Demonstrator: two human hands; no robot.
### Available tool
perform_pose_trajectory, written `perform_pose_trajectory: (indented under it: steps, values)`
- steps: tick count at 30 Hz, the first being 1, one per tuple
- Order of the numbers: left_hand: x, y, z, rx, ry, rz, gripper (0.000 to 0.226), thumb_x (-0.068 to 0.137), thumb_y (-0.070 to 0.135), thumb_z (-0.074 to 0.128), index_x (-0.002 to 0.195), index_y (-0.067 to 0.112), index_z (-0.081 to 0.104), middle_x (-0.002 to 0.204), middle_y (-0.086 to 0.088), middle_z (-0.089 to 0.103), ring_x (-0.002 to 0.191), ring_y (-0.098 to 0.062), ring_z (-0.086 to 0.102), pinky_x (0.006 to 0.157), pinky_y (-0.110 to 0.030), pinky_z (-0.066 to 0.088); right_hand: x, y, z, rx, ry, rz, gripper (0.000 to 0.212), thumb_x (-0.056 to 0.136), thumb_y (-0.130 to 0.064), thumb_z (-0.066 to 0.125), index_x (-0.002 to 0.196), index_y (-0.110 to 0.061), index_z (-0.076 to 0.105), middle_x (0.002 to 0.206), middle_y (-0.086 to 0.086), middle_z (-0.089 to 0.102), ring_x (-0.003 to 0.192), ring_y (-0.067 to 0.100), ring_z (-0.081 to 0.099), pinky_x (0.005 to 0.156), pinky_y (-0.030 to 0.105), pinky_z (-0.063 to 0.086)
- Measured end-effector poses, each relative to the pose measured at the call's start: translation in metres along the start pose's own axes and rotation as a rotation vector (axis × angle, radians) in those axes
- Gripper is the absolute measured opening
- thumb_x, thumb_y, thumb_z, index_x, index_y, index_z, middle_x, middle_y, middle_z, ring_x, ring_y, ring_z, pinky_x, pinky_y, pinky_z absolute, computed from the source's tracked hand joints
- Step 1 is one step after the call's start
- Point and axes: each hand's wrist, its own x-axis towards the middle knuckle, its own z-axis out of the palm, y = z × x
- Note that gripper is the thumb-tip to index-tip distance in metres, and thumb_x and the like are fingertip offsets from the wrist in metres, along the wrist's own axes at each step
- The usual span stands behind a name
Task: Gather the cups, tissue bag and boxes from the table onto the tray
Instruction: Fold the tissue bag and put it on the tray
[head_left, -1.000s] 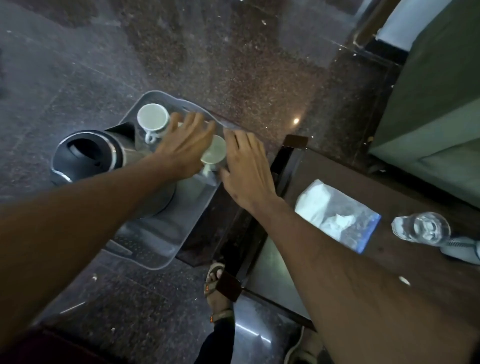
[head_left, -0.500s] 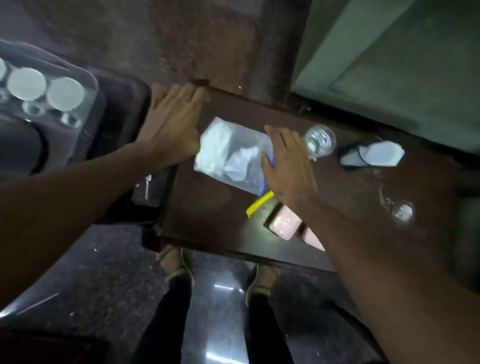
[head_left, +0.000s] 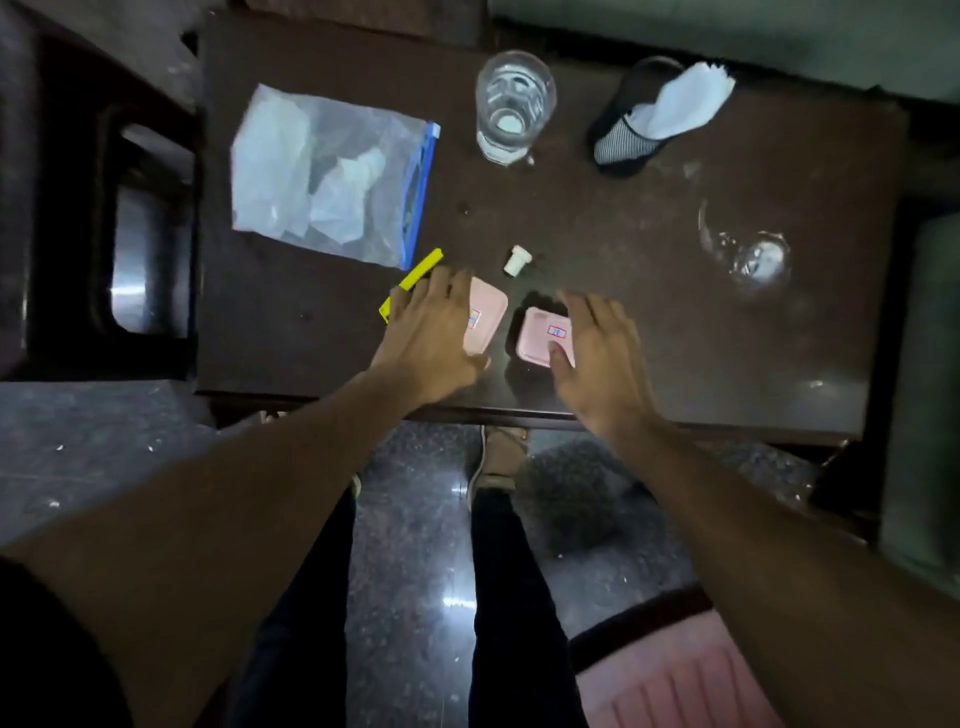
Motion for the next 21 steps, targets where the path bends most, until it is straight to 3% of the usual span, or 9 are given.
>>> perform_pose_trajectory:
  steps: [3, 7, 10, 13, 16, 21]
  values:
    - [-0.002, 0.002, 0.009, -0.055, 0.010, -0.094, 0.104, 0.074, 0.043, 0.087, 0.157, 0.011, 0.032, 0.150, -0.012, 0.045, 0.141, -0.035, 0.046, 0.111, -0.053, 0.036, 0.008, -0.011, 0.011, 0.051, 0.023, -0.039, 0.060, 0.089, -0.020, 0.070, 0.145, -0.008, 0.050, 0.136, 0.015, 0.062, 0.122, 0.036, 0.058, 0.105, 0.046, 0.046]
    - [-0.001, 0.005, 0.014, -0.025, -0.004, -0.143, 0.087, 0.075, 0.042, 0.089, 0.141, 0.009, 0.044, 0.138, -0.013, 0.051, 0.130, -0.036, 0.053, 0.103, -0.050, 0.043, 0.028, -0.032, 0.020, 0.054, -0.034, -0.096, 0.068, 0.086, -0.015, 0.069, 0.149, -0.009, 0.045, 0.138, 0.013, 0.060, 0.125, 0.035, 0.057, 0.107, 0.045, 0.044]
    - [0.003, 0.008, 0.016, -0.049, -0.003, -0.140, 0.072, 0.077, 0.038, 0.085, 0.132, 0.010, 0.048, 0.133, -0.013, 0.054, 0.123, -0.037, 0.056, 0.097, -0.049, 0.048, 0.039, -0.043, 0.025, 0.060, -0.054, -0.129, 0.063, 0.080, -0.006, 0.064, 0.142, -0.011, 0.051, 0.130, 0.012, 0.064, 0.118, 0.038, 0.059, 0.100, 0.046, 0.046]
    - [0.004, 0.005, 0.008, -0.075, 0.038, -0.131, 0.068, 0.080, 0.033, 0.079, 0.136, 0.012, 0.047, 0.136, -0.011, 0.053, 0.126, -0.035, 0.056, 0.101, -0.048, 0.047, 0.048, -0.053, 0.021, 0.023, -0.035, -0.123, 0.061, 0.077, -0.006, 0.068, 0.137, -0.014, 0.055, 0.125, 0.010, 0.063, 0.116, 0.037, 0.058, 0.098, 0.045, 0.046]
    - [0.000, -0.012, -0.019, -0.105, 0.094, -0.109, 0.079, 0.076, 0.027, 0.078, 0.145, 0.014, 0.042, 0.138, -0.010, 0.051, 0.127, -0.036, 0.055, 0.101, -0.050, 0.044, 0.060, -0.074, 0.006, -0.002, -0.007, -0.134, 0.073, 0.072, -0.005, 0.075, 0.141, -0.015, 0.052, 0.125, 0.008, 0.061, 0.116, 0.035, 0.056, 0.099, 0.046, 0.048]
    - [-0.006, -0.082, -0.104, -0.138, 0.247, -0.136, 0.074, 0.075, 0.037, 0.067, 0.142, 0.013, 0.045, 0.127, -0.006, 0.055, 0.116, -0.033, 0.056, 0.091, -0.046, 0.039, 0.107, -0.164, -0.038, -0.040, 0.087, -0.247, 0.061, 0.080, -0.020, 0.066, 0.139, -0.012, 0.055, 0.122, 0.009, 0.064, 0.108, 0.035, 0.059, 0.094, 0.046, 0.047]
